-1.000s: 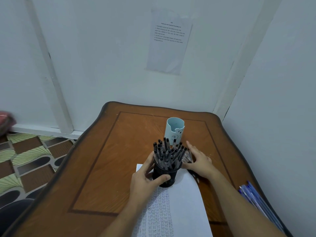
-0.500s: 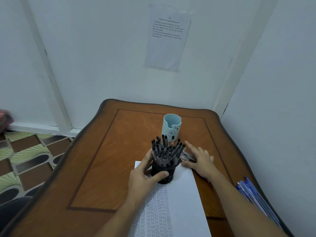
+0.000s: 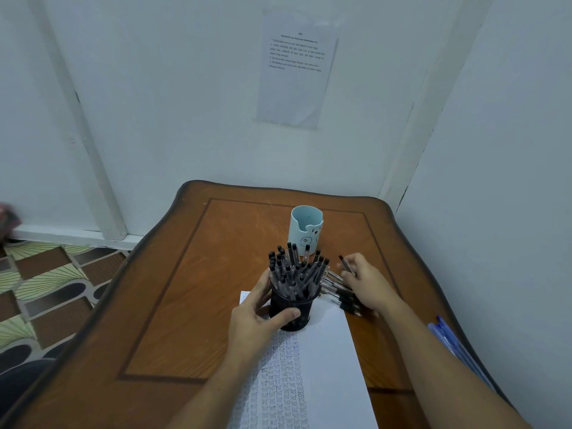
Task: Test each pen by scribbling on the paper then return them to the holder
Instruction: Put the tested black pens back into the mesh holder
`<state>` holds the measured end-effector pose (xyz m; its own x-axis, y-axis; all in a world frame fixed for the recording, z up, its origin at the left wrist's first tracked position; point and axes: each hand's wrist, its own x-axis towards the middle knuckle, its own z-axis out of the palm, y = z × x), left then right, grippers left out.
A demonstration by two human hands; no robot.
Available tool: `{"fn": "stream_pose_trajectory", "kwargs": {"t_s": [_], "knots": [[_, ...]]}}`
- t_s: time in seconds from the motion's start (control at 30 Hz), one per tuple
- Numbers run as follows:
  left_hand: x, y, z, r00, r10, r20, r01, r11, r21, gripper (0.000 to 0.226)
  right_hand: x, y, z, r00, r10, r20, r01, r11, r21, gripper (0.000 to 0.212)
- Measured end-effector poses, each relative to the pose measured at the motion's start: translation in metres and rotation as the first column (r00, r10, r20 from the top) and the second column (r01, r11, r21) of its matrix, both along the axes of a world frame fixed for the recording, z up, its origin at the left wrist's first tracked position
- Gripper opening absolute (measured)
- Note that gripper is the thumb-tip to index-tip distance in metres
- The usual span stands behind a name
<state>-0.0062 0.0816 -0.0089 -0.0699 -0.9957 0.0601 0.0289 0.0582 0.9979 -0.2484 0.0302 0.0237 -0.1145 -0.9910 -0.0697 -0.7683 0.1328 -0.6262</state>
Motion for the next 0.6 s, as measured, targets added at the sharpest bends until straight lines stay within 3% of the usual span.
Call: {"fn": "stream_pose_trajectory", "kwargs": {"t_s": [0.17,0.23,0.3,0.37,0.5,0.6], "knots": [[0.0,0.001,-0.001,1.0,-0.002,0.009,0.002,1.0,-0.009,0.088,0.017,-0.018,-0.003,0.971,0.157,-0.183,-0.164,0.986,-0.022,0.031],[0.0,0.001,0.001,1.0,-0.007,0.02,0.007,1.0,-0.026,0.086,0.023,-0.02,-0.006,0.928,0.168,-0.333,-0.161,0.986,0.047,0.033],[0.0,0.001,0.003,1.0,-0.007,0.019,0.008,0.999,-0.036,0.085,0.024,-0.022,-0.011,0.908,0.165,-0.385,-0.136,0.986,0.1,0.035],[0.0,0.001,0.003,1.0,-0.008,0.021,0.009,0.999,-0.038,0.084,0.022,-0.022,-0.014,0.939,0.175,-0.296,-0.156,0.984,0.089,0.039],[0.0,0.001,0.002,1.0,-0.007,0.017,0.007,1.0,-0.027,0.085,0.01,-0.017,-0.014,0.991,0.121,0.053,-0.124,0.991,0.058,0.089],[0.001,0.001,0.001,1.0,-0.009,0.012,0.009,1.0,-0.025,0.086,0.009,-0.014,-0.012,0.983,0.177,0.04,-0.18,0.976,0.125,0.093]]}}
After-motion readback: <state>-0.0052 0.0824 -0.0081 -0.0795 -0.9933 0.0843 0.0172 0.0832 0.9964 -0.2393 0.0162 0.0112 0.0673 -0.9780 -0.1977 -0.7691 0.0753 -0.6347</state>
